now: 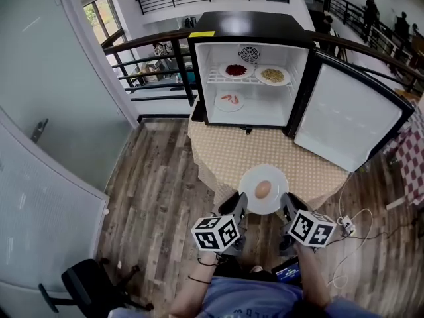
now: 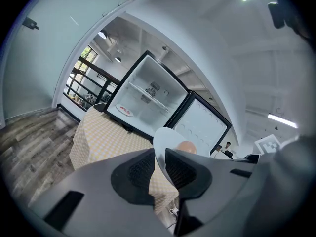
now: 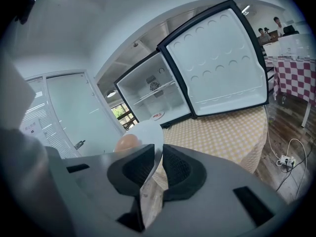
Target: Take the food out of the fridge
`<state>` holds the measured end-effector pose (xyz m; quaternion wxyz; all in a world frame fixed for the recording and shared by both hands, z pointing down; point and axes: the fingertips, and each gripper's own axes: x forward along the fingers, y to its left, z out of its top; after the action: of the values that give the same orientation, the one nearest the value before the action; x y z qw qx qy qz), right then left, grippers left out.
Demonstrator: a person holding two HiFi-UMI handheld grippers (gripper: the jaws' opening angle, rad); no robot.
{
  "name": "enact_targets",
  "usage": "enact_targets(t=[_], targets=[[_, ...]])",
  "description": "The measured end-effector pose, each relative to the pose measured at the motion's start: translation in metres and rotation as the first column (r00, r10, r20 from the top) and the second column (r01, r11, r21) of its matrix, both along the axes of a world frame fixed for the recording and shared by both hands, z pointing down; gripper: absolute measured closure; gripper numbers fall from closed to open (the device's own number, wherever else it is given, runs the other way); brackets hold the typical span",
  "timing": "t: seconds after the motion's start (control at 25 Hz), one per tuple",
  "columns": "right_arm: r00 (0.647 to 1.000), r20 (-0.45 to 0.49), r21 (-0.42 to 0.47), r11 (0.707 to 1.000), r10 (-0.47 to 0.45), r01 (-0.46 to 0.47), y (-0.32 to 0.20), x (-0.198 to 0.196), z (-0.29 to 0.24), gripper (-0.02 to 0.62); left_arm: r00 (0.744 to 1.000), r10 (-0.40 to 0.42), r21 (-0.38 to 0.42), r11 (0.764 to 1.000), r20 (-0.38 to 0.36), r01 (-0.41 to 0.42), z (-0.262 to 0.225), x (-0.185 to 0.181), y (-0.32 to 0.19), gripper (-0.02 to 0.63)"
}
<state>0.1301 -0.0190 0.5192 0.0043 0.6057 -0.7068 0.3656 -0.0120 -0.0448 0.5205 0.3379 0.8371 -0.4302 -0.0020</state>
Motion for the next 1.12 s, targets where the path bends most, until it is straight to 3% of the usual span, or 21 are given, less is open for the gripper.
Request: enact_targets(t=[0.52,1.12], targets=[[1.0,0.023,0.007,1.0,-0.021,0.02,0.092,0.032,0.0,0.532,1.0,-0.017,0.009,1.0,0.008,0.017,-0.004,0.031,0.095,0.529],[0.999,0.047,0.015,1.0,-0.022,0.021,0.115,0.035,-0.002,0.532,0.999,-0.021,0.011,1.0,0.026,0.021,-0.005,0.034,0.12,0.529]])
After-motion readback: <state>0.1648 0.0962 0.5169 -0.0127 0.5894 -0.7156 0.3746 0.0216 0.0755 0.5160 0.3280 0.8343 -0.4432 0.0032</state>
